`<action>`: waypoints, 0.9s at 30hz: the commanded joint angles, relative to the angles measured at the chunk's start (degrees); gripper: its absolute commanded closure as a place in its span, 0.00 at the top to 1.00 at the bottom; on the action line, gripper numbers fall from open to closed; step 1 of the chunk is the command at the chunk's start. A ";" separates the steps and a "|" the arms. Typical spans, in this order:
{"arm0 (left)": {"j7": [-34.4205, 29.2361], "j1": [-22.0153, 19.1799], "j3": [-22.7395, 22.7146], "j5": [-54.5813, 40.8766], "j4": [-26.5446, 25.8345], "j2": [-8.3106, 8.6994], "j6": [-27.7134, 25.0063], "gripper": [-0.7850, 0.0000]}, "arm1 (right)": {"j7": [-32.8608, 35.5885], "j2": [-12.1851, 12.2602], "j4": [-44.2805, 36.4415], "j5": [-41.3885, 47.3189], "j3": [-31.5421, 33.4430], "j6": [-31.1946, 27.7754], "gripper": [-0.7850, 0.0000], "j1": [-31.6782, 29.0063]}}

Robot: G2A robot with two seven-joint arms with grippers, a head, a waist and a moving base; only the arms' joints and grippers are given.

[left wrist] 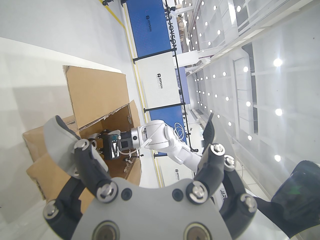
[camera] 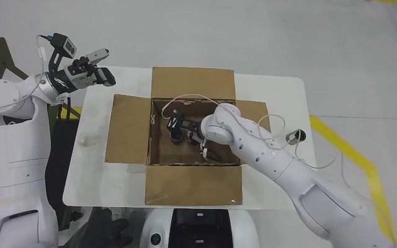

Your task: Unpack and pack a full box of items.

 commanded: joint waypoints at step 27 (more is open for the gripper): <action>0.00 0.00 0.00 0.00 0.00 0.00 0.00 1.00 | 13.50 8.15 -40.21 -4.35 21.41 7.13 0.00 -16.33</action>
